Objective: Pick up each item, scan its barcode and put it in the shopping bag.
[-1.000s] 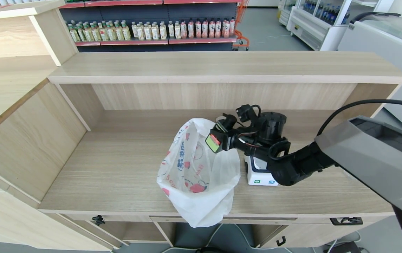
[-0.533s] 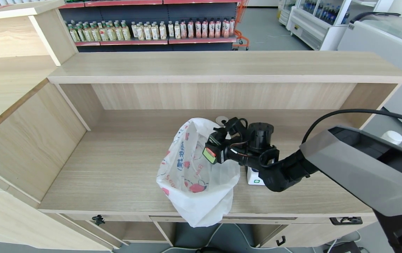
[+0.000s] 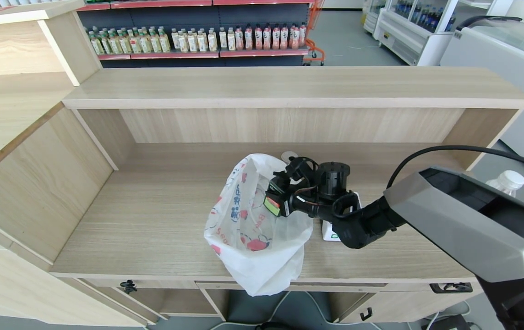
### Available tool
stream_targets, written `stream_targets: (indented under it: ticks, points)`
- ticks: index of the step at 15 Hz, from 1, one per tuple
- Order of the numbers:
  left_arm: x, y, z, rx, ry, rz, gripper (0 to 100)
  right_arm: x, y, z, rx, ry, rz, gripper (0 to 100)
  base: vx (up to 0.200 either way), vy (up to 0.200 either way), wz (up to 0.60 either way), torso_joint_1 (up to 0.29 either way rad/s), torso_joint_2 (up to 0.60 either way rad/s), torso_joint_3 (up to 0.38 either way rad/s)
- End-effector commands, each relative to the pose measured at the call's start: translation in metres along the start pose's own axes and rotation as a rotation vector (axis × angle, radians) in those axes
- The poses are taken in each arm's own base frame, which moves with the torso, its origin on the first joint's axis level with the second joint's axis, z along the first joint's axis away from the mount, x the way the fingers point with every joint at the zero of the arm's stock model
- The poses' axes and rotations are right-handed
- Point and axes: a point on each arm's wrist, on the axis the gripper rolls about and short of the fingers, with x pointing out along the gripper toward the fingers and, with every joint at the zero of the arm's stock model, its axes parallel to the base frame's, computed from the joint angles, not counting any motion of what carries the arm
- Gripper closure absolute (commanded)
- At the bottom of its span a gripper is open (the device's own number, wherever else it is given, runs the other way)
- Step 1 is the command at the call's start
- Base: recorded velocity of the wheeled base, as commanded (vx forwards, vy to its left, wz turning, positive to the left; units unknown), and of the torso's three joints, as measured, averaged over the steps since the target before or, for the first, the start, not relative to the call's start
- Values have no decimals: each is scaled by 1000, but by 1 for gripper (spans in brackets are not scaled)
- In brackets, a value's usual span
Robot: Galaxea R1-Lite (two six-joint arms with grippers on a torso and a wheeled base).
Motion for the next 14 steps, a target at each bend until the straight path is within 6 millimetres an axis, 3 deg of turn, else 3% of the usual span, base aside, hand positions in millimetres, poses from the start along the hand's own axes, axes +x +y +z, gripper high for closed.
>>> stream_targets:
  ticks: [1,2,3,6,9,14]
  points:
    - [0,0,0,0,-1,-2,0,0,-1,-1,-3,0,0,100,0,0,0,0,0,0]
    - [0,0,0,0,0,0,0,0,-1,-1,-6,0,0,100,0,0,0,0,0,0]
    - [0,0,0,0,0,0,0,0,0,0,-16,1,1,0,0,0,0,0,0,0]
    - [0,0,0,0,-1,-2,0,-1,0,6,-24,-15,0,0,0,0,0,0,0,0]
    - [0,0,0,0,0,0,0,-13,-5,24,-3,-38,-9,0,0,0,0,0,0,0]
    - [0,0,0,0,1,0,0,-44,-6,68,28,-89,-24,0,0,0,0,0,0,0]
